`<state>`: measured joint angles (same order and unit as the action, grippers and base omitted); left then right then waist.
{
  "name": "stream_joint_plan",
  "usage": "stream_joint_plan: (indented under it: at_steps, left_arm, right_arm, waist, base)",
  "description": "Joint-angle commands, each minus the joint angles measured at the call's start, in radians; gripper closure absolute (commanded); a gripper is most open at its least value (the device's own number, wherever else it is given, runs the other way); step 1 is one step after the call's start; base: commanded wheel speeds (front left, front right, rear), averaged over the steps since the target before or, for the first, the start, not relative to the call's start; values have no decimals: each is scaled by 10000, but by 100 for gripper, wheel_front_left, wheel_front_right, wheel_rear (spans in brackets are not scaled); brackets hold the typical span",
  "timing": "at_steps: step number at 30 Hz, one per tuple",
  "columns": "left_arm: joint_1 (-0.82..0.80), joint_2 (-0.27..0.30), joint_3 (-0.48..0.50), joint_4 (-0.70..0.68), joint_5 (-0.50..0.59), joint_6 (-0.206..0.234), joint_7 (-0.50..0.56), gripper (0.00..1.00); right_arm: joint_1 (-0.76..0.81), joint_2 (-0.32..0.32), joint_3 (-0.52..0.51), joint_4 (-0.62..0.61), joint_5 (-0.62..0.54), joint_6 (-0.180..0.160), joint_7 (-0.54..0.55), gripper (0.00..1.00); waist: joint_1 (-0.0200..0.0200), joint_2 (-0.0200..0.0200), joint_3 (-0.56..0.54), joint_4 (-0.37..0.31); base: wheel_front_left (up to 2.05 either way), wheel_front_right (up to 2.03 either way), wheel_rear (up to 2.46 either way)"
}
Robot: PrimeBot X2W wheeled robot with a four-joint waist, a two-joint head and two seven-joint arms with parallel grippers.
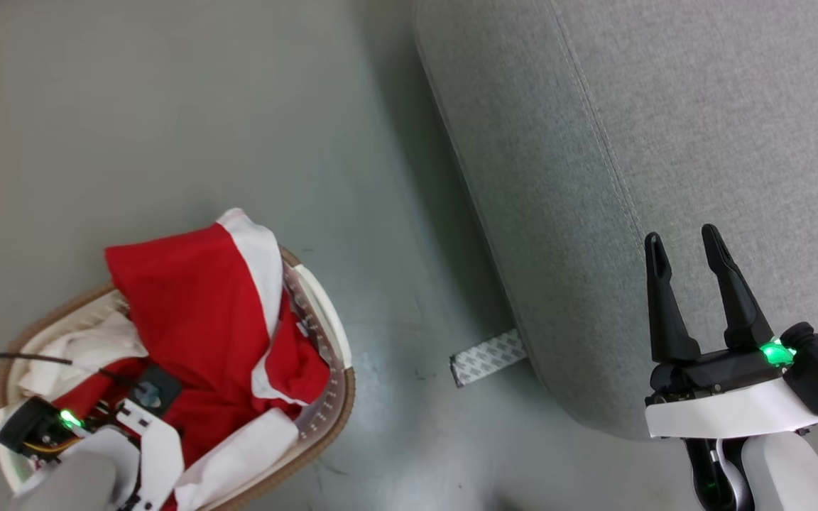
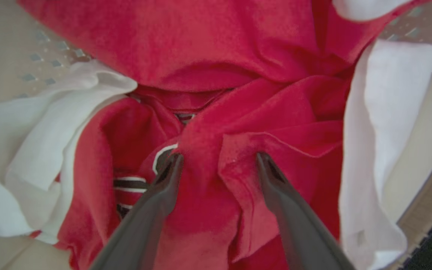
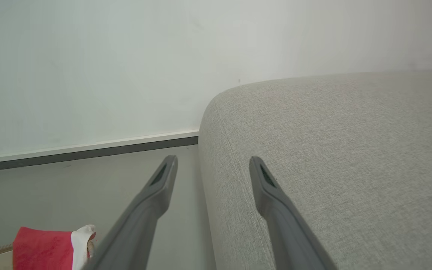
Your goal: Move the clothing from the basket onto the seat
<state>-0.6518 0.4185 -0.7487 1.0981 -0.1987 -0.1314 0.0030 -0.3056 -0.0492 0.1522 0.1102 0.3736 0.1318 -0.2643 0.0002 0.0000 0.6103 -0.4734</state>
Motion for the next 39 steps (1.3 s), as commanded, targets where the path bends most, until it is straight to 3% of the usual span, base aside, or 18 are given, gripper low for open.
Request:
stream_joint_plan:
  at_steps: [1, 11, 12, 14, 15, 27, 39]
  left_arm:
    - [-126, 114, -104, 92, -61, 21, 74, 0]
    - [-817, 219, -2036, 921, -426, 20, 1408, 0]
    - [-859, 235, -2113, 941, -491, 20, 1326, 15]
    - [-884, 227, -2292, 944, -519, 20, 1172, 96]
    - [-906, 229, -2382, 969, -592, 20, 1117, 100]
    - [-904, -98, -2839, 1138, -1559, 20, -240, 100]
    - [-371, -1690, -3003, 1163, -2633, 20, -1489, 100]
  right_arm:
    - [-115, -22, 12, -55, 92, -21, -3, 0]
    - [-269, -22, 264, -195, 444, -21, -3, 0]
    - [-268, -23, 284, -207, 487, -21, -3, 0]
    - [-295, -23, 315, -214, 499, -21, -3, 0]
    - [-313, -23, 323, -209, 503, -21, -3, 0]
    - [-463, -25, 293, 23, 183, -21, -3, 0]
    - [-82, -31, 18, 687, -731, -21, -3, 0]
  waist:
    - [-2, 0, 340, -271]
    - [-2, 0, 1110, -554]
    - [-2, 0, 1151, -558]
    - [-2, 0, 1200, -545]
    - [-2, 0, 1211, -530]
    - [-2, 0, 445, -116]
    - [-2, 0, -2457, 1162]
  base:
    - [0, 0, 0]
    - [0, 0, 0]
    - [0, 0, 0]
    - [0, 0, 0]
    - [0, 0, 0]
    - [0, 0, 0]
    - [0, 0, 0]
